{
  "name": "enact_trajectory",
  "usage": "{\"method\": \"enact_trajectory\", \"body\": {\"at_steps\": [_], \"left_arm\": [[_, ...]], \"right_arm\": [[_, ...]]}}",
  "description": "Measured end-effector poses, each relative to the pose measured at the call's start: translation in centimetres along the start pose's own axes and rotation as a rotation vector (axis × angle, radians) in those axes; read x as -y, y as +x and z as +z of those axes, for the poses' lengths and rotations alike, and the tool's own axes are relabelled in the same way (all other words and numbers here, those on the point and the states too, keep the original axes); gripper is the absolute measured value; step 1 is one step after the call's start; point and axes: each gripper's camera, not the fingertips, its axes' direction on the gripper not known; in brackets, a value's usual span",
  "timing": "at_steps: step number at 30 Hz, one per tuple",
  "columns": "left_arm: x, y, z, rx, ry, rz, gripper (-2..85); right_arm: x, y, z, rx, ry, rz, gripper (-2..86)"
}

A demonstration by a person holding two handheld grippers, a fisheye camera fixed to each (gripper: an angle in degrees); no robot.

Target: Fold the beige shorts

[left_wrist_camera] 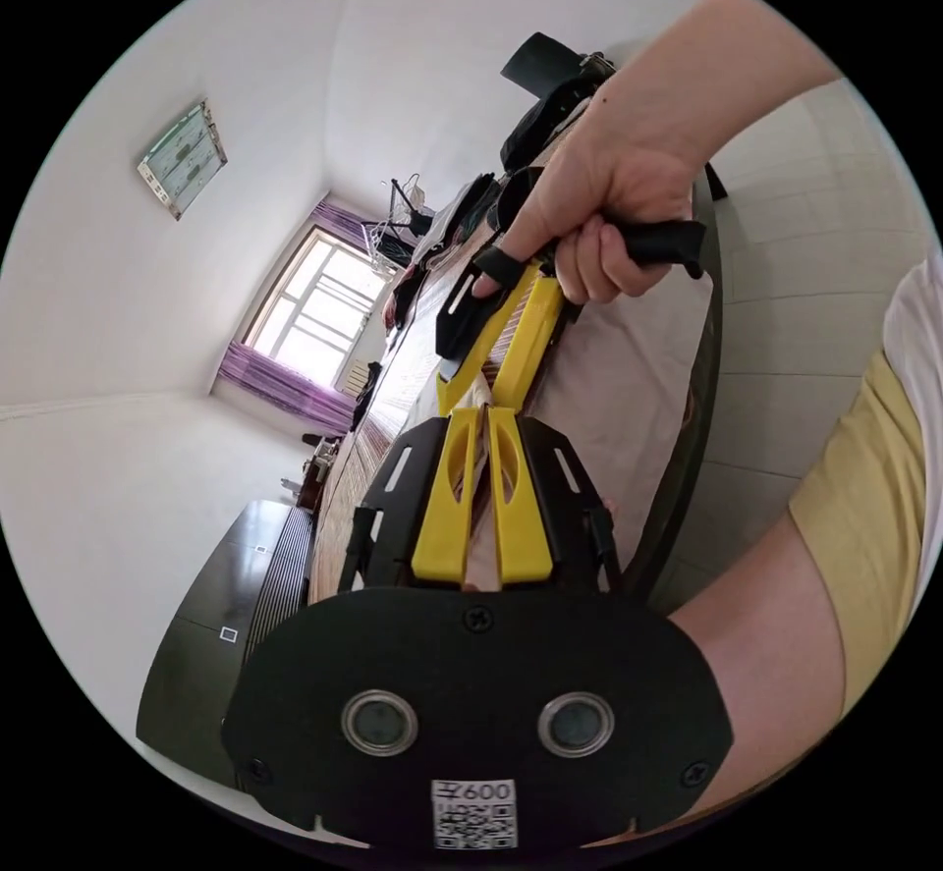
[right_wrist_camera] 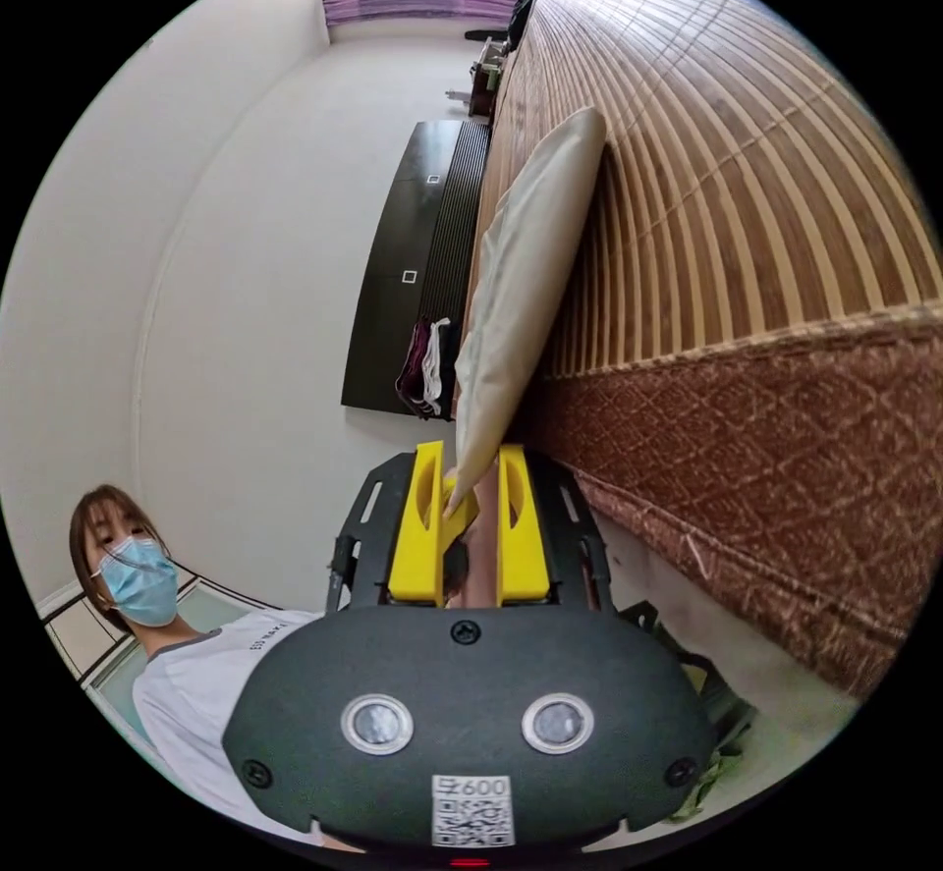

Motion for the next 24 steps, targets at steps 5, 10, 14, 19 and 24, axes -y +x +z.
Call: {"method": "enact_trajectory", "body": {"at_steps": [5,10,14,19,24], "left_arm": [[-2.6,-2.3,-0.6,0.016,-0.005,0.023,9.4],[-4.6,-7.5,0.3,0.061,-0.042,-0.062,15.6],[-5.6,-11.4,2.6,0.03,-0.063,0.016,14.9],[-6.7,-14.3,4.2,0.064,-0.043,0.117,9.9],[-7.9,-17.8,5.4,0.129,-0.073,0.211,6.8]], "right_arm": [[0.7,-0.3,-2.7,-0.01,-0.023,0.034,1.1],[0.7,-0.4,-5.5,0.005,-0.027,0.066,0.0],[0.9,-1.3,-7.8,0.013,-0.033,0.051,-0.2],[1.3,-2.5,-10.2,-0.01,-0.049,0.024,-0.4],[1.4,-2.5,-13.0,0.028,-0.023,0.037,-0.6]]}}
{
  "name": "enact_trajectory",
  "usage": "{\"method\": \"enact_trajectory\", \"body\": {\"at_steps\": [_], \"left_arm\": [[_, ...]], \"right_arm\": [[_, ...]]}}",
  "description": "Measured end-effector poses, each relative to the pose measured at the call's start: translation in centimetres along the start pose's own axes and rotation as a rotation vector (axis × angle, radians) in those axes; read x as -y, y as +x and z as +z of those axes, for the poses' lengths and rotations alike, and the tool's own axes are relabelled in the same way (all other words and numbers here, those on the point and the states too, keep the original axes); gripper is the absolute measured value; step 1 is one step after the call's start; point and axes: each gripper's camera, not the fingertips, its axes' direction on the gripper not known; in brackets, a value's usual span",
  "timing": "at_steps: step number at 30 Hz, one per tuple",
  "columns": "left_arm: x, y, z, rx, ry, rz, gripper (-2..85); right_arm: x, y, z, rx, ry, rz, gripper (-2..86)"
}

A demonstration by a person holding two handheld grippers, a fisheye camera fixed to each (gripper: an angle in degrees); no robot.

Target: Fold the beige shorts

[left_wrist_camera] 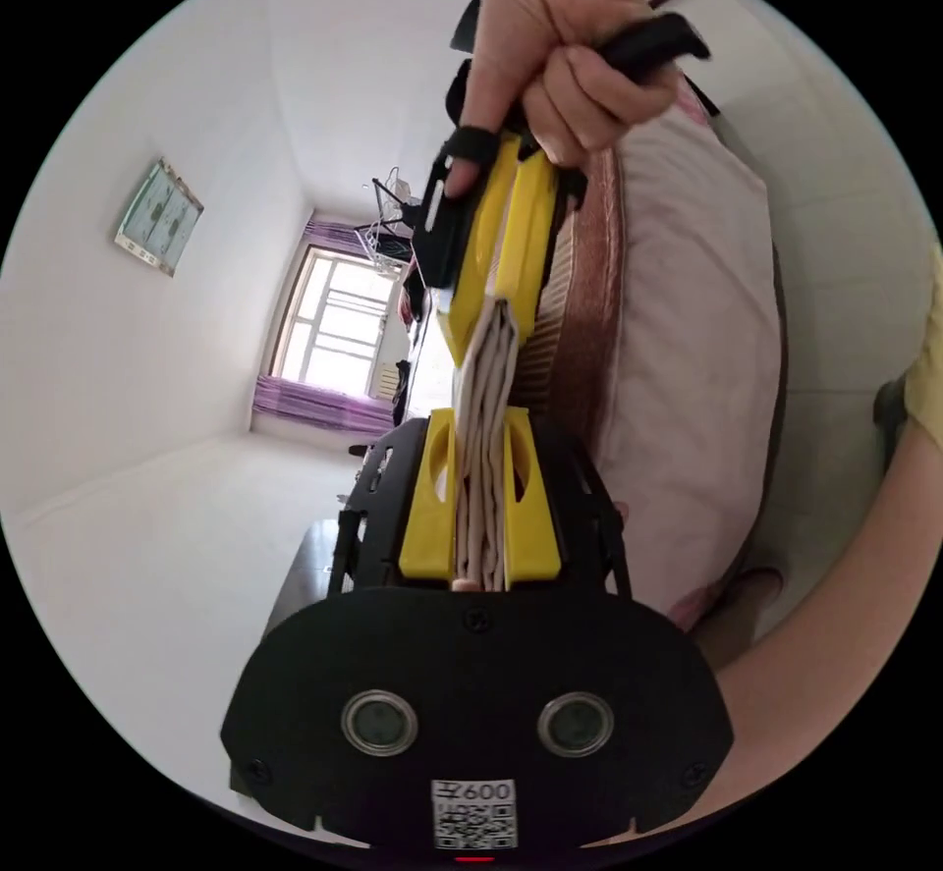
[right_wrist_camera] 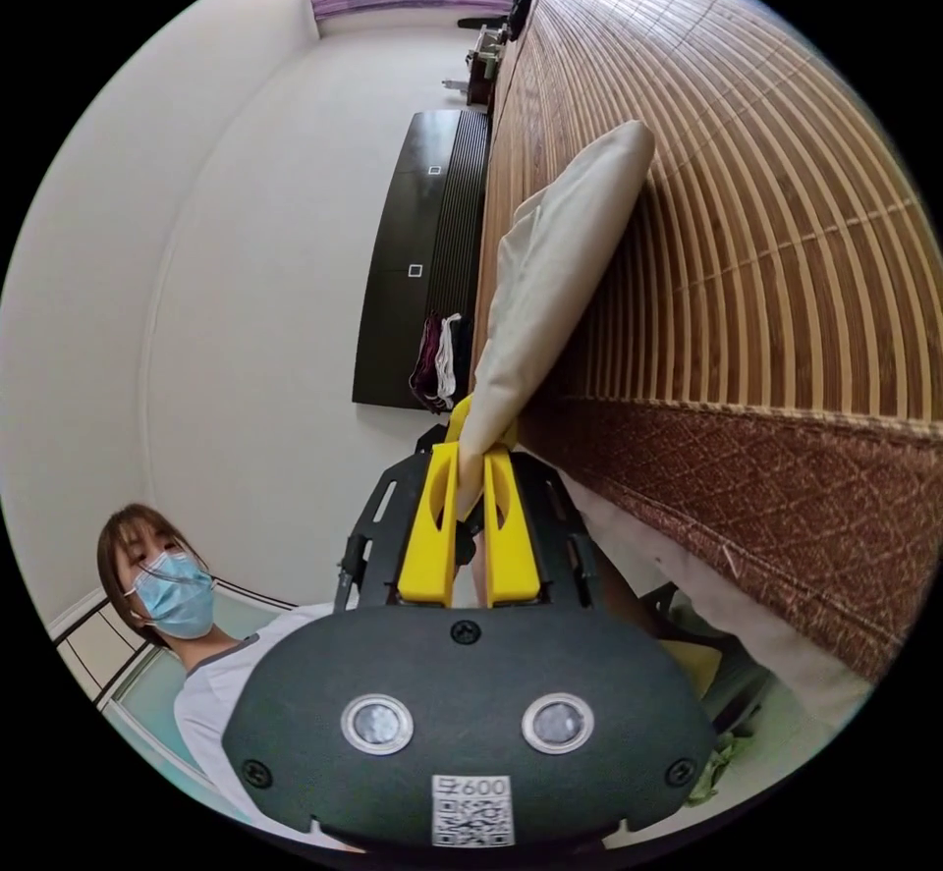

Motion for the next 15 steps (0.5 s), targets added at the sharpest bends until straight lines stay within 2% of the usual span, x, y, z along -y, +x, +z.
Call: {"method": "enact_trajectory", "body": {"at_steps": [6,11,15], "left_arm": [[-8.5,-3.2,4.7,0.05,-0.116,0.121,4.5],[-19.2,-7.6,9.6,0.021,-0.297,0.203,3.1],[-24.0,-9.8,9.2,0.033,-0.266,0.243,2.5]], "right_arm": [[-0.1,0.1,-2.9,0.046,0.025,-0.003,-0.7],[0.0,0.5,-5.5,0.076,0.052,0.004,-0.7],[0.2,0.6,-6.0,0.069,0.041,0.002,-0.7]]}}
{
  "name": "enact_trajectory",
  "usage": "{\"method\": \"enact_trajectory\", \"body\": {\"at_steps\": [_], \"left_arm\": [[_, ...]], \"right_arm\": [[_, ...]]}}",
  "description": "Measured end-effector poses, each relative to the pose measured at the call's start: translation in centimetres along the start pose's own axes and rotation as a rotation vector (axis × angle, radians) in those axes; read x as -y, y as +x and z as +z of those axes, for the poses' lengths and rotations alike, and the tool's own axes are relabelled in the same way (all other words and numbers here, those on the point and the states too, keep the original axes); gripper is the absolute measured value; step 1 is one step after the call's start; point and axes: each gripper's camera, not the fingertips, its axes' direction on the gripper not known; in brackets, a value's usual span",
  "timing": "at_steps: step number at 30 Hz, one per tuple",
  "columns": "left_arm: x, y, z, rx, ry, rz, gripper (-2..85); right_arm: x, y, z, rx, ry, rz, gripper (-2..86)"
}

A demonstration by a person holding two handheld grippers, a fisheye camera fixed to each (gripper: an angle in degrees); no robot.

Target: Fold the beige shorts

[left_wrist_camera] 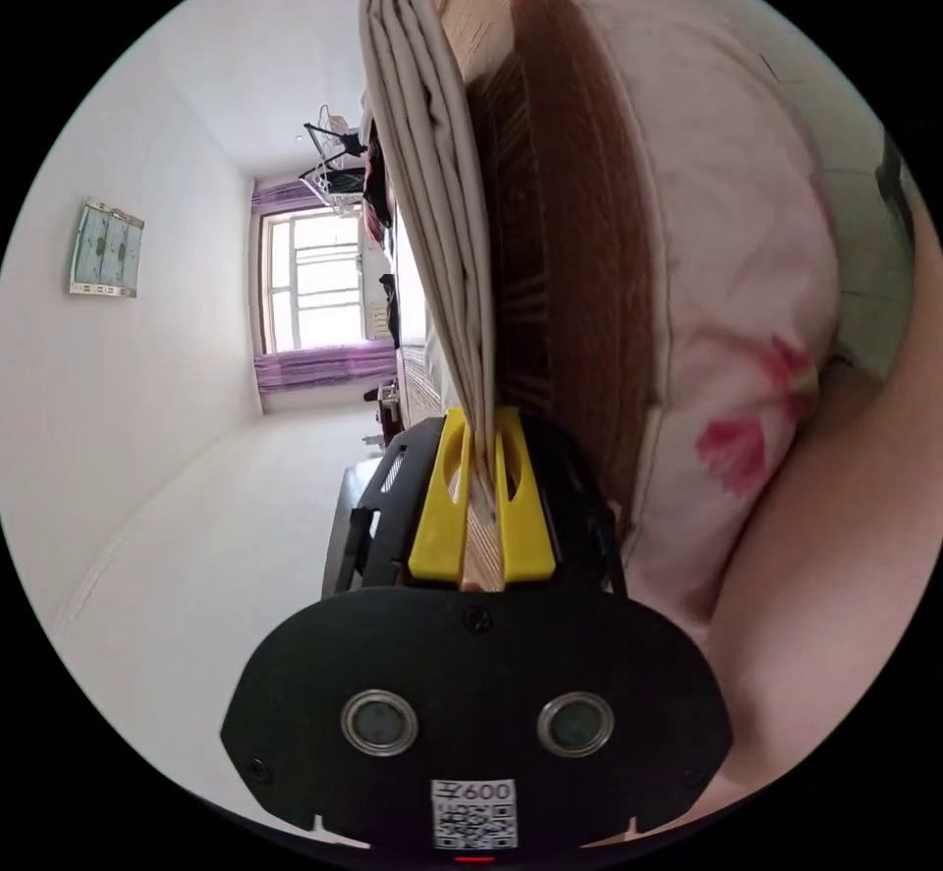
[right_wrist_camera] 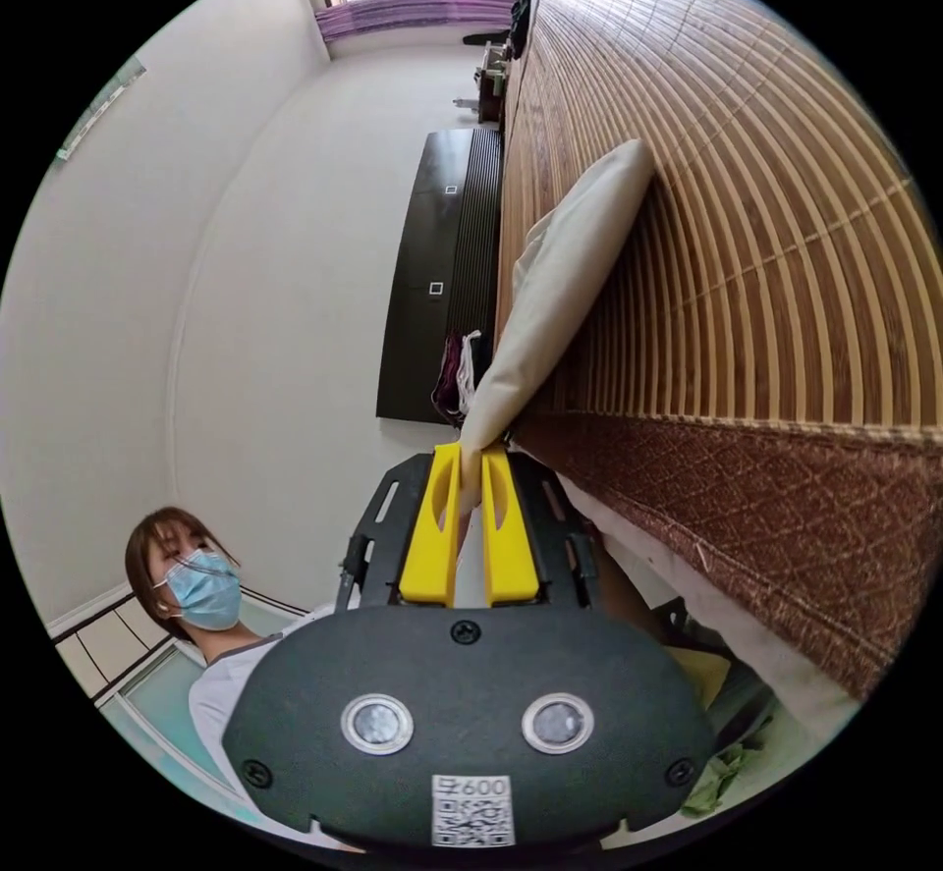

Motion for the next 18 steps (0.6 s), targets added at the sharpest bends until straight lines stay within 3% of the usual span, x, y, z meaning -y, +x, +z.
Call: {"method": "enact_trajectory", "body": {"at_steps": [9,18], "left_arm": [[-7.7,-1.9,-0.9,0.02,0.031,0.005,1.7],[-8.1,-4.0,0.0,-0.035,-0.207,-0.135,1.2]], "right_arm": [[1.1,1.3,1.8,0.002,-0.039,0.001,-0.7],[1.1,3.1,7.5,0.028,-0.013,0.011,-0.8]]}}
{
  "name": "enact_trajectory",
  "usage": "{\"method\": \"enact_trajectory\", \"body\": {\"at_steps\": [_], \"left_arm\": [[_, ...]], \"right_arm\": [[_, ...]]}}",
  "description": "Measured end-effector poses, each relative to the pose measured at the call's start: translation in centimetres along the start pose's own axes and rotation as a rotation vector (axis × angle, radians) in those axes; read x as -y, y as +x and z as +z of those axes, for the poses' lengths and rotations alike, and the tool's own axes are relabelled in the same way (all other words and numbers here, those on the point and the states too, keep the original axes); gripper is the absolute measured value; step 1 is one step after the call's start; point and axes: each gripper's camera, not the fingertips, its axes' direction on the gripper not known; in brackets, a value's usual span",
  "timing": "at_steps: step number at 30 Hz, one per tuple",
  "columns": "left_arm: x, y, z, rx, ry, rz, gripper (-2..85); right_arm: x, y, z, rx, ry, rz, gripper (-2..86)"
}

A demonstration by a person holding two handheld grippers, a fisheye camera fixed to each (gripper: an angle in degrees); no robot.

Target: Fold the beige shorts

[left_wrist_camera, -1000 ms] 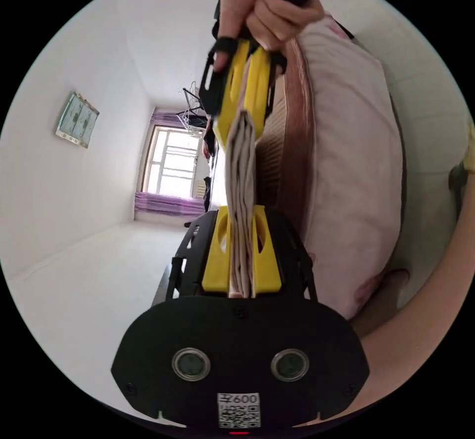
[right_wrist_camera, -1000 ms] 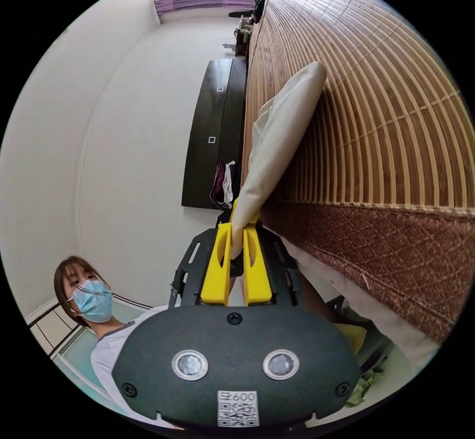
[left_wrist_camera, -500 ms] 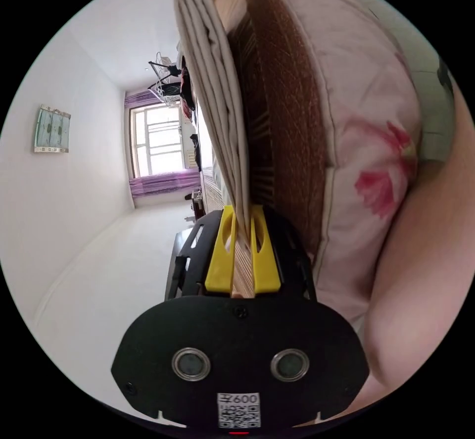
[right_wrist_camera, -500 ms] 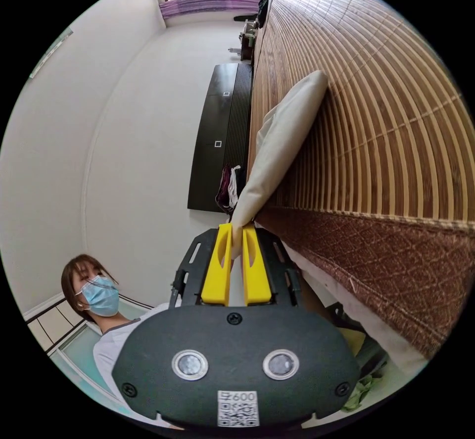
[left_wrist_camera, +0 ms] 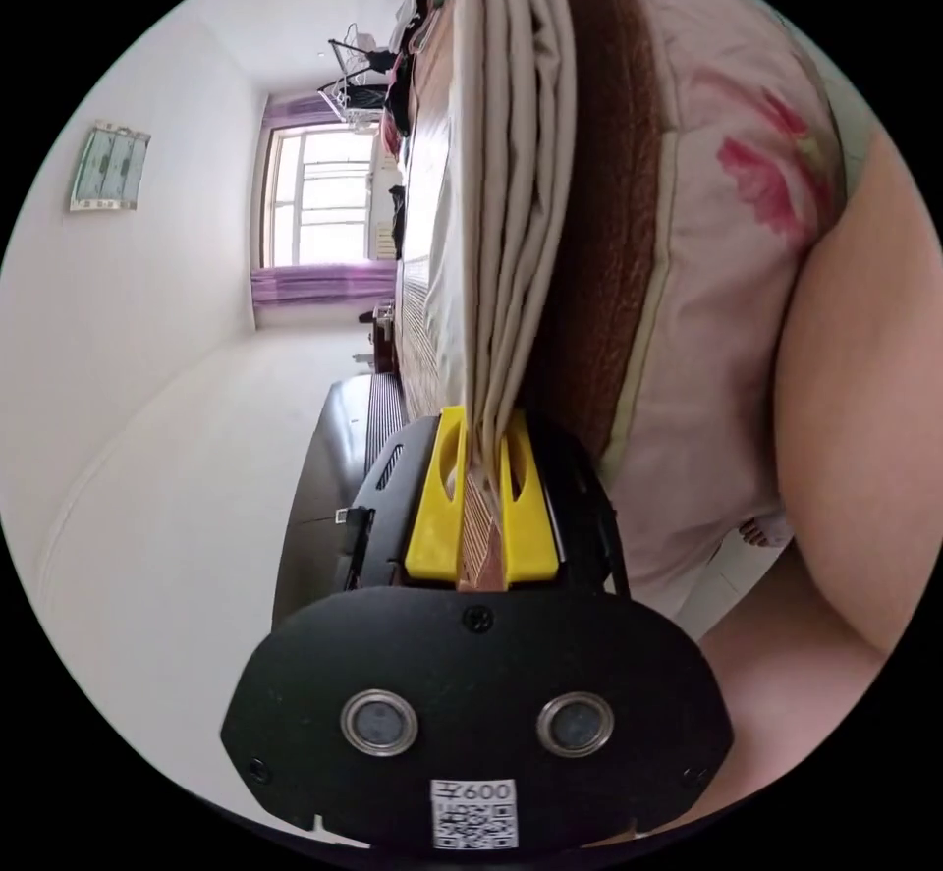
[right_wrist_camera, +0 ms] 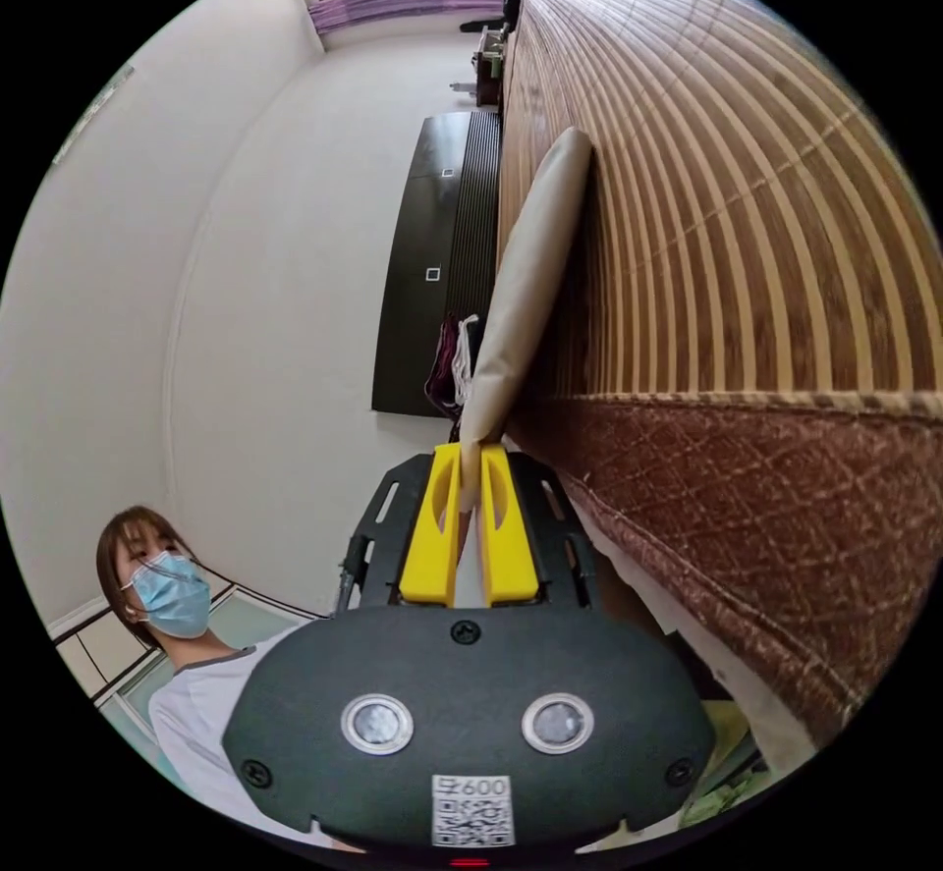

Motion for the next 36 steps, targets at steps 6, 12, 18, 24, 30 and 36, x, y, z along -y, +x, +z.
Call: {"method": "enact_trajectory", "body": {"at_steps": [6,12,18,24,30,36], "left_arm": [[-2.5,0.8,-3.2,0.01,0.032,0.065,2.8],[-6.5,-1.9,-3.0,-0.14,-0.308,-0.286,3.9],[-1.1,-1.6,-14.9,-0.09,-0.219,-0.296,9.5],[15.2,-8.9,-31.2,-0.28,0.178,-0.567,17.6],[39.3,-2.1,-41.1,-0.443,0.313,-0.386,21.3],[51.2,3.3,-44.4,-0.235,0.211,-0.249,7.4]], "right_arm": [[0.7,1.3,2.1,-0.011,0.056,0.015,-0.8],[1.4,1.0,3.8,-0.084,0.068,-0.028,-0.7],[3.6,-0.4,5.8,-0.105,0.038,-0.037,-0.7],[6.5,-1.3,7.9,-0.187,-0.045,0.037,-0.7],[9.3,-1.4,10.2,-0.155,-0.114,0.161,-0.6],[11.3,-2.8,12.5,-0.213,-0.159,0.142,1.3]]}}
